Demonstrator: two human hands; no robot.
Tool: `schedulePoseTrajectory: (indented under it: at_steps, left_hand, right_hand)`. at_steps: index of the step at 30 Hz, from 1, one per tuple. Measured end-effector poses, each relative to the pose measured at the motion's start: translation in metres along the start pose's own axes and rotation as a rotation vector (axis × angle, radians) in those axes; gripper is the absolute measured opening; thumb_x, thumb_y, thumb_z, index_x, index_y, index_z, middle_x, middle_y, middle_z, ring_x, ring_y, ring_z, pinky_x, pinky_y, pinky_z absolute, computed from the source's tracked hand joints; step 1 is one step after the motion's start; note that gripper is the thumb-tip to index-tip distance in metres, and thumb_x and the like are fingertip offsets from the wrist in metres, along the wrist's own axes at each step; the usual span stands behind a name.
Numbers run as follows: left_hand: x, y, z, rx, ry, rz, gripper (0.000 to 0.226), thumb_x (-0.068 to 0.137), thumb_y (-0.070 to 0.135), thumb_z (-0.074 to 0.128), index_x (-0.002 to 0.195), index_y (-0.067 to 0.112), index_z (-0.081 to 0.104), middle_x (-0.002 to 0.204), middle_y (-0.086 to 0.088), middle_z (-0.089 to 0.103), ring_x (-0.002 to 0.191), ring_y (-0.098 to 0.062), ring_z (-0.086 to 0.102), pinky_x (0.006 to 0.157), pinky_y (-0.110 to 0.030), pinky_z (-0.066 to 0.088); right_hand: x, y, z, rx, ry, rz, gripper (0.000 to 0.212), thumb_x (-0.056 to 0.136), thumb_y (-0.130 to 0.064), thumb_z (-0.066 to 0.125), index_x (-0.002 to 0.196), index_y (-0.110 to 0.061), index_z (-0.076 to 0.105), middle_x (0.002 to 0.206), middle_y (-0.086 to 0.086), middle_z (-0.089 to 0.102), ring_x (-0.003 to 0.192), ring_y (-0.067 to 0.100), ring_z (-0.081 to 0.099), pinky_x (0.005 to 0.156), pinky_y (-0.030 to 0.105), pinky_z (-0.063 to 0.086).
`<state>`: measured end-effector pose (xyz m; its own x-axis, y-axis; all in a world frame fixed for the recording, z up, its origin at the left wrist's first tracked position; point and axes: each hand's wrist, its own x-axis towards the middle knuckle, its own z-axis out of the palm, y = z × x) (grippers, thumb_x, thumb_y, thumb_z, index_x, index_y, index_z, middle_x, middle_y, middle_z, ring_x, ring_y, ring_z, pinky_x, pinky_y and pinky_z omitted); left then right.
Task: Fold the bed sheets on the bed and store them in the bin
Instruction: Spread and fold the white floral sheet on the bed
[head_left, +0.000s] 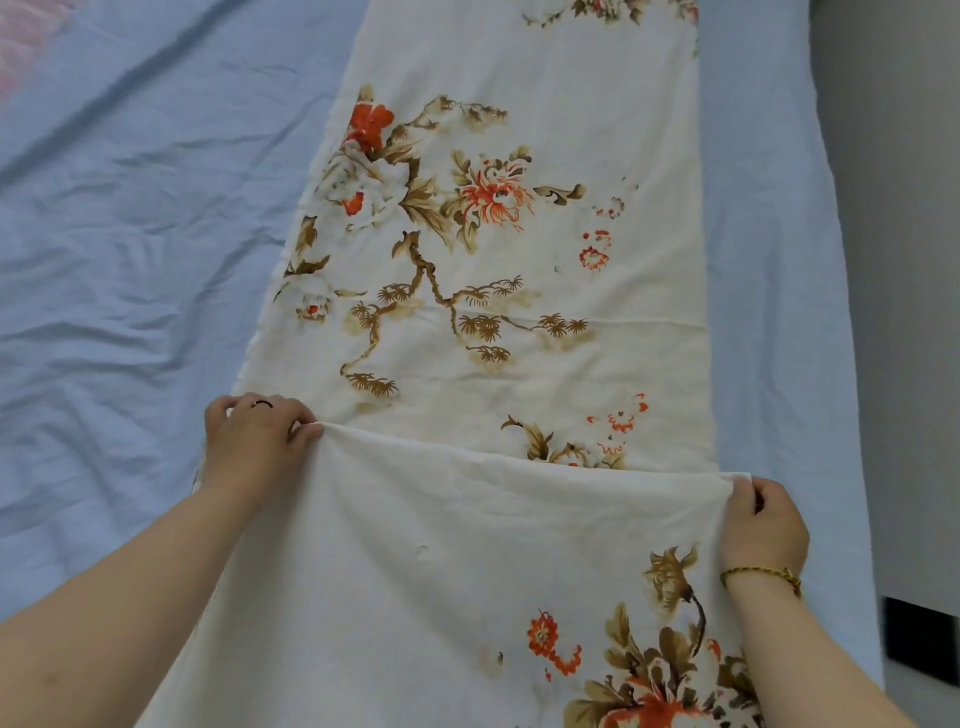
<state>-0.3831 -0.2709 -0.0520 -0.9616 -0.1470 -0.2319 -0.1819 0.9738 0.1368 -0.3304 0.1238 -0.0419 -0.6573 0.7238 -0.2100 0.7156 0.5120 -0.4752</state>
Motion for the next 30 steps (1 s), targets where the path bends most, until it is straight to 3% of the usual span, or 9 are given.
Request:
schedulePoseTrajectory:
  at_steps: [7, 11, 15, 18, 21, 23, 26, 28, 30]
  left_hand:
    - [0.000, -0.005, 0.015, 0.028, 0.036, 0.003, 0.020, 0.092, 0.021, 0.053, 0.090, 0.010, 0.070, 0.100, -0.010, 0.066, 0.117, -0.028, 0.046, 0.099, -0.031, 0.008]
    - [-0.003, -0.002, 0.018, -0.065, 0.131, -0.005, 0.016, 0.088, 0.009, 0.054, 0.099, 0.003, 0.063, 0.120, -0.018, 0.057, 0.130, -0.033, 0.037, 0.101, -0.014, -0.026]
    - [-0.033, 0.047, 0.039, -0.091, 0.130, 0.320, 0.031, 0.088, 0.023, 0.033, 0.113, 0.013, 0.048, 0.117, -0.022, 0.063, 0.116, -0.028, 0.039, 0.110, -0.031, 0.004]
    - [-0.057, 0.068, 0.065, -0.122, -0.047, 0.358, 0.036, 0.090, 0.027, 0.030, 0.123, 0.018, 0.042, 0.123, -0.016, 0.062, 0.120, -0.022, 0.036, 0.114, -0.026, -0.006]
    - [-0.047, 0.047, 0.073, 0.010, -0.092, 0.384, 0.042, 0.093, 0.041, 0.024, 0.126, 0.020, 0.042, 0.125, -0.013, 0.061, 0.121, -0.020, 0.035, 0.114, -0.027, -0.007]
    - [-0.033, 0.026, 0.065, 0.069, -0.128, 0.350, 0.058, 0.095, 0.052, 0.013, 0.128, 0.018, 0.047, 0.128, -0.013, 0.059, 0.124, -0.022, 0.037, 0.113, -0.026, -0.009]
    - [-0.019, -0.006, 0.054, 0.120, 0.016, 0.203, 0.084, 0.076, 0.063, 0.005, 0.144, 0.021, 0.032, 0.151, -0.006, 0.029, 0.142, -0.020, 0.022, 0.101, -0.015, -0.031]
    - [-0.018, -0.025, 0.052, 0.131, 0.014, 0.111, 0.086, 0.073, 0.066, 0.000, 0.147, 0.026, 0.016, 0.157, -0.001, 0.008, 0.145, -0.016, 0.004, 0.090, -0.013, -0.038]
    - [-0.021, -0.032, 0.046, 0.119, -0.029, -0.015, 0.067, 0.090, 0.060, 0.016, 0.148, 0.026, 0.011, 0.158, -0.001, 0.002, 0.146, -0.017, -0.002, 0.092, -0.017, -0.037]
  right_hand:
    - [0.003, -0.006, 0.005, 0.012, 0.018, -0.018, 0.030, 0.097, -0.013, 0.038, 0.108, 0.008, 0.058, 0.111, 0.027, 0.058, 0.104, 0.039, 0.051, 0.086, 0.040, 0.039]
    - [0.000, -0.016, 0.017, -0.189, 0.068, -0.085, 0.043, 0.092, -0.011, 0.047, 0.133, 0.001, 0.042, 0.144, 0.023, 0.034, 0.133, 0.038, 0.029, 0.109, 0.045, 0.022]
    - [-0.058, -0.048, 0.074, -0.211, 0.016, -0.500, 0.053, 0.076, -0.024, 0.035, 0.124, -0.003, 0.044, 0.129, 0.030, 0.050, 0.124, 0.037, 0.038, 0.102, 0.043, 0.029]
    - [-0.130, -0.063, 0.123, -0.326, -0.172, -0.852, 0.049, 0.067, -0.017, 0.033, 0.115, -0.012, 0.043, 0.121, 0.018, 0.059, 0.116, 0.029, 0.044, 0.100, 0.038, 0.024]
    - [-0.155, -0.051, 0.133, -0.431, -0.380, -1.059, 0.051, 0.072, -0.026, 0.035, 0.121, -0.018, 0.042, 0.127, 0.006, 0.059, 0.126, 0.022, 0.034, 0.109, 0.036, 0.009]
    - [-0.123, -0.031, 0.126, -0.523, -0.376, -1.136, 0.048, 0.080, -0.037, 0.033, 0.123, -0.017, 0.041, 0.140, 0.007, 0.047, 0.140, 0.023, 0.015, 0.110, 0.037, 0.007]
    - [-0.055, 0.005, 0.094, -0.711, -0.279, -1.022, 0.057, 0.096, -0.046, 0.004, 0.127, -0.014, 0.040, 0.149, 0.006, 0.025, 0.144, 0.015, -0.012, 0.114, 0.035, -0.002]
    - [-0.027, 0.023, 0.062, -0.773, -0.275, -0.822, 0.074, 0.091, -0.054, -0.005, 0.133, -0.013, 0.040, 0.151, 0.008, 0.026, 0.144, 0.015, -0.004, 0.114, 0.029, -0.015]
    - [-0.012, 0.041, 0.032, -0.823, -0.257, -0.664, 0.092, 0.074, -0.061, -0.017, 0.147, -0.017, 0.019, 0.156, 0.005, 0.012, 0.144, 0.015, -0.001, 0.107, 0.026, -0.026]
